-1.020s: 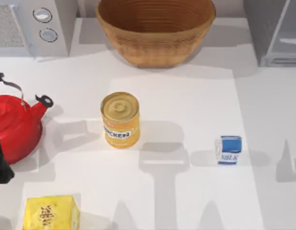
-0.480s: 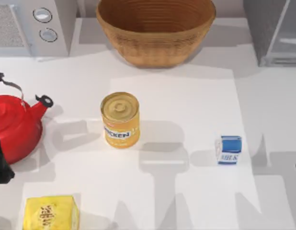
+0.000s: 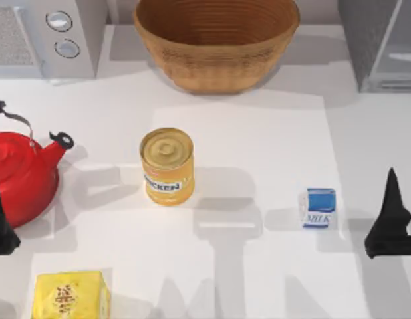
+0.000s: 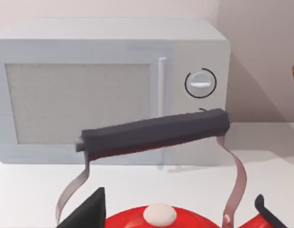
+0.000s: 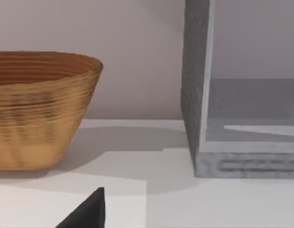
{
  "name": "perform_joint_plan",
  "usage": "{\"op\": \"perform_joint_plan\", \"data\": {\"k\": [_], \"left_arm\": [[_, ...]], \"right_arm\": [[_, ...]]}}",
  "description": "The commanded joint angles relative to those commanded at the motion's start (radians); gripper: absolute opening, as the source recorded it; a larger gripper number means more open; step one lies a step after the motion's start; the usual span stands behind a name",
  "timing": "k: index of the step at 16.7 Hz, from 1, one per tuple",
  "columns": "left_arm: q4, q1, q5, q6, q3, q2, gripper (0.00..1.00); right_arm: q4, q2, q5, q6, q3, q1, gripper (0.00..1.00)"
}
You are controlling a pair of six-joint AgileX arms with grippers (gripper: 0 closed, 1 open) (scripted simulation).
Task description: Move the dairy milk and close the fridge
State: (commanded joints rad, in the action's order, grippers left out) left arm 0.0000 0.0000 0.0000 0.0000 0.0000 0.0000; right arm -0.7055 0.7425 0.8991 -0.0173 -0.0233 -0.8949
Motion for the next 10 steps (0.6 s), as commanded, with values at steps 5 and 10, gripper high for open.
{"op": "perform_joint_plan", "data": {"k": [5, 10], "left_arm": [[0.000, 0.000, 0.000, 0.000, 0.000, 0.000, 1.00], [0.000, 0.000, 0.000, 0.000, 0.000, 0.000, 1.00]], "right_arm": [[-0.024, 0.026, 0.029, -0.001, -0.001, -0.029, 1.00], [-0.084, 0.089, 0.042, -0.013, -0.013, -0.035, 1.00]]}}
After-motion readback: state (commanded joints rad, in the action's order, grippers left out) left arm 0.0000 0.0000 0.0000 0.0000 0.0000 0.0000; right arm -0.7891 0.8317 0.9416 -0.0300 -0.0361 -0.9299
